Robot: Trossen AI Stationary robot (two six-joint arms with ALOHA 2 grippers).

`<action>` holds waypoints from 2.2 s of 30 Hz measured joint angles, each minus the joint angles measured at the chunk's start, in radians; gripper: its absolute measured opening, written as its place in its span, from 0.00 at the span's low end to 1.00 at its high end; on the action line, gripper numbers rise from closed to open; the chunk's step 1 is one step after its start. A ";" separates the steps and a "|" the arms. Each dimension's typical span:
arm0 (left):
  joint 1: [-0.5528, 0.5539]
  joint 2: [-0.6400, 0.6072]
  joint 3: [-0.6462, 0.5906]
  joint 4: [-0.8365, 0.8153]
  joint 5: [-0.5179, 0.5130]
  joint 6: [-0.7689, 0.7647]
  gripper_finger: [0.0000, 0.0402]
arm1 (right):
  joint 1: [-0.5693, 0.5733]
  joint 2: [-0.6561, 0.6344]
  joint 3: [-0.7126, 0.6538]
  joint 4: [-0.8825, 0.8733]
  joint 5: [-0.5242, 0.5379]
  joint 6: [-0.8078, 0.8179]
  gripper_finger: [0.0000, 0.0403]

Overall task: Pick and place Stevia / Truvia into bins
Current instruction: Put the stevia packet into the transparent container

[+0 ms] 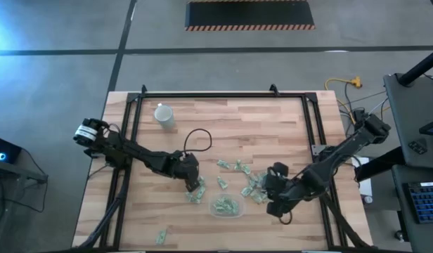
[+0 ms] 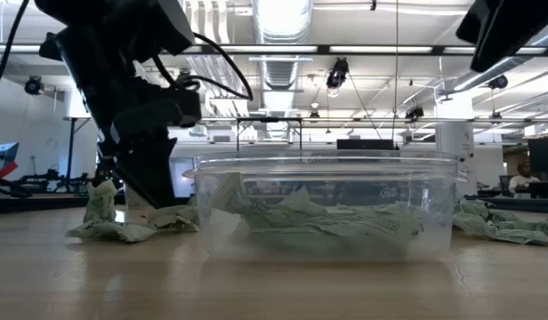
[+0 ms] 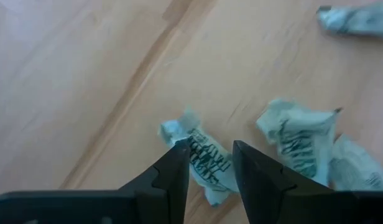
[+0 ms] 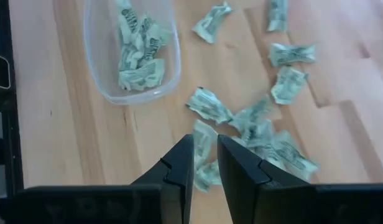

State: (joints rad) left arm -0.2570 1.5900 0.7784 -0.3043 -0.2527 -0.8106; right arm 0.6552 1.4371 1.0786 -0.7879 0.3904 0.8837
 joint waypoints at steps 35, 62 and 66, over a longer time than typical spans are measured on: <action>-0.100 -0.156 0.008 0.684 0.143 0.320 0.00 | 0.078 0.046 -0.241 0.101 0.055 0.189 0.17; -0.118 0.118 0.097 0.682 0.260 0.299 0.11 | 0.078 0.046 -0.316 0.280 0.055 0.182 0.27; -0.118 0.117 0.097 0.683 0.260 0.295 0.21 | 0.078 0.046 -0.316 0.304 0.055 0.177 0.27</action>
State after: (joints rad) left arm -0.3752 1.7073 0.8758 0.3786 0.0078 -0.5159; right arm 0.7330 1.4830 0.7624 -0.4838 0.4454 1.0604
